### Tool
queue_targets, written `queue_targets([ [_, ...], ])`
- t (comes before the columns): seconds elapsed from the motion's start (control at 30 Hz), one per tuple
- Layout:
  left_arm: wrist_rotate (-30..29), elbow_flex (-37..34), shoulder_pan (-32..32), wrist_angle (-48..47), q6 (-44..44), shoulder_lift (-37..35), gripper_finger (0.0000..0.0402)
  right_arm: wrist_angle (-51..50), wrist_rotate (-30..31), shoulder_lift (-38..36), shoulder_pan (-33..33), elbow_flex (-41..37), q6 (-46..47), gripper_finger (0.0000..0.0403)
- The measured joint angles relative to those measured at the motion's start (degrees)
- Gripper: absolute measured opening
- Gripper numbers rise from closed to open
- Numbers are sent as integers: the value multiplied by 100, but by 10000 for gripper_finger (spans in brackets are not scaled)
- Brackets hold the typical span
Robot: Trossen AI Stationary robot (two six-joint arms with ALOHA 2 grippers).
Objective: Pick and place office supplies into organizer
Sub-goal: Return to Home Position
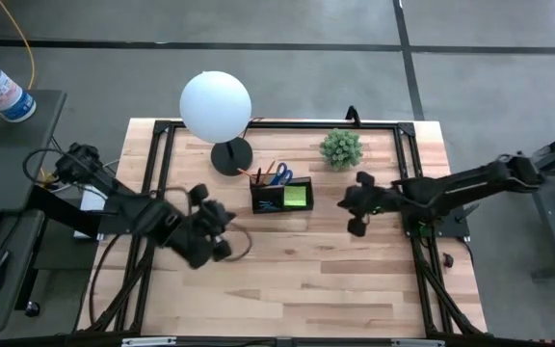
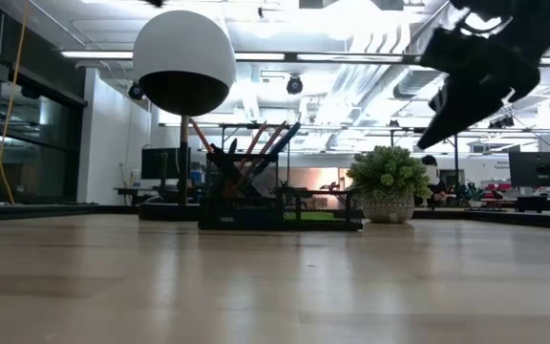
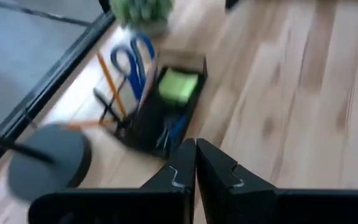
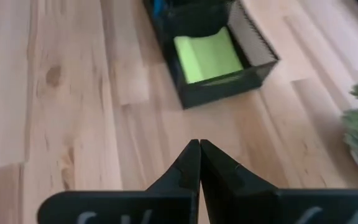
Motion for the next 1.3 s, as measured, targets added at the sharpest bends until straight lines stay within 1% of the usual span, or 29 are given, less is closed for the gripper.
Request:
queue_targets([
  [0.13, -202, 1, 430, 1239, 742, 0, 3, 675, -73, -877, -257, -730, -72, 0],
  [0.2, -153, 0, 600, 1761, 1216, 0, 3, 979, -222, -1248, -382, -1000, -139, 0],
  [0.27, 122, 0, 768, 2179, 1618, 0, 3, 1133, -414, -1585, -503, -1187, -208, 0],
  [0.33, 495, 0, 935, 2459, 1833, 0, 3, 1214, -645, -1888, -607, -1327, -312, 0],
  [0.43, 868, 0, 1149, 2641, 1841, 0, 3, 1235, -942, -2371, -767, -1606, -459, 0],
  [0.57, 958, 0, 1312, 2784, 1750, 0, 3, 1371, -1425, -3190, -936, -1991, -248, 0],
  [0.67, 972, 0, 1419, 2781, 1647, 0, 3, 1465, -1745, -3716, -858, -2113, -2, 0],
  [0.77, 974, 0, 1526, 2781, 1643, 0, 3, 1458, -1841, -4048, -633, -2113, 42, 0],
  [0.83, 973, 0, 1612, 2779, 1644, 0, 3, 1364, -1777, -4145, -418, -2113, 177, 0],
  [0.9, 998, 0, 1697, 2780, 1643, 0, 3, 1165, -1541, -4169, -163, -2113, 354, 0],
  [1.07, 1158, 0, 1904, 2777, 1690, 0, 3, 1111, -714, -4204, 389, -2113, 278, 0],
  [1.2, 1379, 1, 2062, 2765, 1858, 0, 3, 1004, -159, -4492, 544, -2113, 287, 0],
  [1.3, 1586, 0, 2183, 2762, 2054, 0, 3, 899, 0, -4829, 543, -2113, 296, 0],
])
